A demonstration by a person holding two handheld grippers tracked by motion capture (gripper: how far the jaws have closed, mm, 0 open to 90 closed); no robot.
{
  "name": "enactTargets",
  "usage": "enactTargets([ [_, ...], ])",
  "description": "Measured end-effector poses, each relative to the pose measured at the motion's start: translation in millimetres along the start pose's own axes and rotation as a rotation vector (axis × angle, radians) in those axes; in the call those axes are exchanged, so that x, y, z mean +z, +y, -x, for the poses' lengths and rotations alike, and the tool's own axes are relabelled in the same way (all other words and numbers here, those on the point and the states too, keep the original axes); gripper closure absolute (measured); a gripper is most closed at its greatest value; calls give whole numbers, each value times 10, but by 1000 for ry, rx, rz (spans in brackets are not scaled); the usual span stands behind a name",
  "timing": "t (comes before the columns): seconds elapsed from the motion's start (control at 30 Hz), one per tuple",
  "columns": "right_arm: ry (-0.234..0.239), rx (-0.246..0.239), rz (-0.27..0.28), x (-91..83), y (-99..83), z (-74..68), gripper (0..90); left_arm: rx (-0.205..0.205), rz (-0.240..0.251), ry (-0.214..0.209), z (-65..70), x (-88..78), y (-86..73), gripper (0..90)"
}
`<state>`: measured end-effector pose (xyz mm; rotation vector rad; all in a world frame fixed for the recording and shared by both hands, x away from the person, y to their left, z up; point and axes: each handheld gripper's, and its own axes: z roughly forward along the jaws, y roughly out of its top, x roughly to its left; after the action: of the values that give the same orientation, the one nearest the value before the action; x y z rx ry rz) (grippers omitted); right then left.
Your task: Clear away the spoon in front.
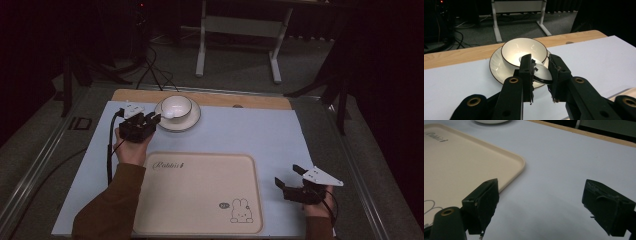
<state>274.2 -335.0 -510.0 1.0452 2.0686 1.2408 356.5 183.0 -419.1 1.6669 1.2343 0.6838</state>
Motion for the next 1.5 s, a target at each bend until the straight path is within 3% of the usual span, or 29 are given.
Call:
enactTargets([
  [1.5, 0, -1, -2, 2, 1, -11, 139, -40, -24, 9, 30, -252, -407, 746],
])
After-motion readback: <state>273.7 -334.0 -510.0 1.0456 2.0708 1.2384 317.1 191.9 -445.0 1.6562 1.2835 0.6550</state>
